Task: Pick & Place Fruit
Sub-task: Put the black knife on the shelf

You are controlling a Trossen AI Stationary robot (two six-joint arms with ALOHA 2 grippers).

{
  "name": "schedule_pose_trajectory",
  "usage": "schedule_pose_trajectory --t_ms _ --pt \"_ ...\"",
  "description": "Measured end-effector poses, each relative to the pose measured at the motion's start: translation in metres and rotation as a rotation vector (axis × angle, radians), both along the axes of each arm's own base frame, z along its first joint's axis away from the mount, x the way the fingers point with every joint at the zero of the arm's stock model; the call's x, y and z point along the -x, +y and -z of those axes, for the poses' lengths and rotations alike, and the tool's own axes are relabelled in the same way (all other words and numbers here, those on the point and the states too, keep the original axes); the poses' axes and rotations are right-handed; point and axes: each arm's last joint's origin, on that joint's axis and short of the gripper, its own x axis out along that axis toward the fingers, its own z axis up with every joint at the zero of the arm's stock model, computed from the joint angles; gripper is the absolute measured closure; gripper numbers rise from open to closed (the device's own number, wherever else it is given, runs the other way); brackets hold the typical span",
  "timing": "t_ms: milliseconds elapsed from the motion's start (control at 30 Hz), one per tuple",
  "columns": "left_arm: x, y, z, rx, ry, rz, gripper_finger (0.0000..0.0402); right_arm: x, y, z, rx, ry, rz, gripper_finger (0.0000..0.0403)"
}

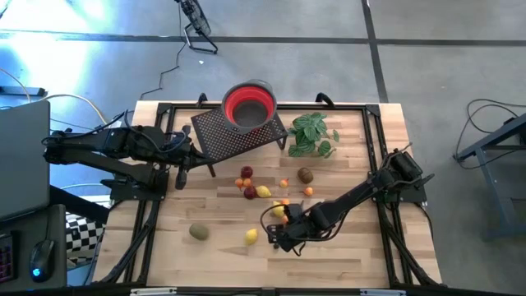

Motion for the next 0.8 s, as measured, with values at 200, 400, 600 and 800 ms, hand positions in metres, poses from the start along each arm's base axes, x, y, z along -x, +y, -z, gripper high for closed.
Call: schedule_pose_trajectory --t_ms 200,400,600,800 --pt "0.0 0.0 0.0 0.0 0.0 0.0 0.0402 0.001 -0.003 0.001 0.006 0.01 0.128 0.0171" --pt "0.0 0.0 0.0 0.0 0.0 0.0 0.0402 0.001 -0.004 0.003 0.034 0.001 0.164 0.0183" --pt "0.0 0.0 0.0 0.0 0.0 0.0 0.0401 -0.004 -0.001 0.025 0.023 0.061 0.174 0.0203" --pt "0.0 0.0 0.0 0.0 0.002 0.0 0.0402 -0.006 0.0 0.035 0.012 0.091 0.166 0.0207"
